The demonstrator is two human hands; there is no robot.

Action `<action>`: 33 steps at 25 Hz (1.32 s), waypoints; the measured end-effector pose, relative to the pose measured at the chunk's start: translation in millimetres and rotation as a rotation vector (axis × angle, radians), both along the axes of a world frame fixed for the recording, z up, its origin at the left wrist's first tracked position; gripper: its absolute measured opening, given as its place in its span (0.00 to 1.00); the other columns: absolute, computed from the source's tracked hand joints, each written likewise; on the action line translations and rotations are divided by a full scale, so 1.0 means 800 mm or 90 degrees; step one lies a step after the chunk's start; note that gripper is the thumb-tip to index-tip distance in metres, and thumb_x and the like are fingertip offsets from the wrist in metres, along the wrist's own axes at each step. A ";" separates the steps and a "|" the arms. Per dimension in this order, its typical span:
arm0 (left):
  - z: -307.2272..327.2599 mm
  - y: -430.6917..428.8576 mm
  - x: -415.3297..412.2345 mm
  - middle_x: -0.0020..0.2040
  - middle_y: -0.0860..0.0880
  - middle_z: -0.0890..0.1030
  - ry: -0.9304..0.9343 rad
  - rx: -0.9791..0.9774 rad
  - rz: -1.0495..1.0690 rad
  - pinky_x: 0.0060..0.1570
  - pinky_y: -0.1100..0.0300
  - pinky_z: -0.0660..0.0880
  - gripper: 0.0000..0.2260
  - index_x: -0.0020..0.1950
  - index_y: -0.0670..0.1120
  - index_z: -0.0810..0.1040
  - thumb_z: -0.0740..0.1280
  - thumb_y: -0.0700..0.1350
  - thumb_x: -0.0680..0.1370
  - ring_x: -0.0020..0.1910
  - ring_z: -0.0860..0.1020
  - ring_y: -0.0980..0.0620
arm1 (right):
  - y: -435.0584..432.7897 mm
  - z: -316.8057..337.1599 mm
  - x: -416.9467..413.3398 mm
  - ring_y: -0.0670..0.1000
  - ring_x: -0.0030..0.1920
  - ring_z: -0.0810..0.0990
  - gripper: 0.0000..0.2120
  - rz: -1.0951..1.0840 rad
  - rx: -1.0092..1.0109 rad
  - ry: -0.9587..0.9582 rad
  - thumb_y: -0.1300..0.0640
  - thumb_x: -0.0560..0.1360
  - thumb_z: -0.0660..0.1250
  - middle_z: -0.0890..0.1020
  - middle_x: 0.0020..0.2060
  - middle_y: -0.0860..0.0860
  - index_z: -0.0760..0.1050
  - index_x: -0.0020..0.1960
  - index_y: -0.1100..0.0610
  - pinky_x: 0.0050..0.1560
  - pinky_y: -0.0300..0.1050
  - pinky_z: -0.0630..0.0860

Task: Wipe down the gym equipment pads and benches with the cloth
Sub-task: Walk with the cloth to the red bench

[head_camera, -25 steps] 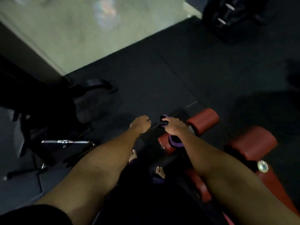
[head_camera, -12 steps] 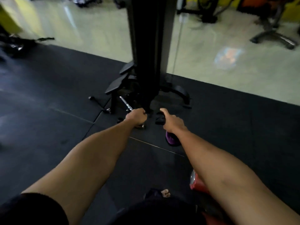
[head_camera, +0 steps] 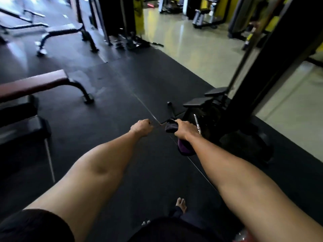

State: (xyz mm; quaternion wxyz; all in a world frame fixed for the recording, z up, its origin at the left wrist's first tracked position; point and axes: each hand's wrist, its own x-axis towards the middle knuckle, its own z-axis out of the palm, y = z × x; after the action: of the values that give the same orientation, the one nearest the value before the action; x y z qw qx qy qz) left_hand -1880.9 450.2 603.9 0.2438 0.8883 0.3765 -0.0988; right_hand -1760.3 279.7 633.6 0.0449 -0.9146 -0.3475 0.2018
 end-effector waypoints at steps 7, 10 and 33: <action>0.003 0.085 -0.138 0.65 0.45 0.79 0.014 -0.006 0.237 0.56 0.52 0.73 0.16 0.65 0.51 0.77 0.59 0.52 0.79 0.62 0.77 0.42 | 0.161 0.013 -0.059 0.60 0.63 0.79 0.28 0.218 0.006 -0.015 0.54 0.77 0.64 0.80 0.63 0.56 0.65 0.76 0.46 0.60 0.52 0.75; 0.006 0.107 -0.163 0.66 0.46 0.79 0.017 -0.007 0.346 0.61 0.51 0.74 0.17 0.67 0.52 0.76 0.59 0.52 0.79 0.63 0.77 0.43 | 0.215 0.012 -0.062 0.60 0.62 0.80 0.27 0.300 0.014 -0.021 0.54 0.78 0.63 0.80 0.63 0.56 0.65 0.76 0.46 0.59 0.53 0.76; -0.055 0.317 -0.210 0.70 0.46 0.76 0.009 -0.088 0.693 0.65 0.51 0.73 0.18 0.69 0.54 0.75 0.62 0.52 0.79 0.67 0.75 0.43 | 0.547 -0.047 -0.110 0.60 0.61 0.78 0.27 0.629 -0.031 0.057 0.54 0.77 0.65 0.77 0.63 0.56 0.66 0.75 0.45 0.58 0.51 0.72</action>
State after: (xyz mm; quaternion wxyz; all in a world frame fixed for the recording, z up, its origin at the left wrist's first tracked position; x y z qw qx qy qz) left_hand -2048.5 703.6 559.5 0.3148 0.5465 0.7760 0.0111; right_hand -1848.0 717.4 596.3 -0.0622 -0.6315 -0.7326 0.2463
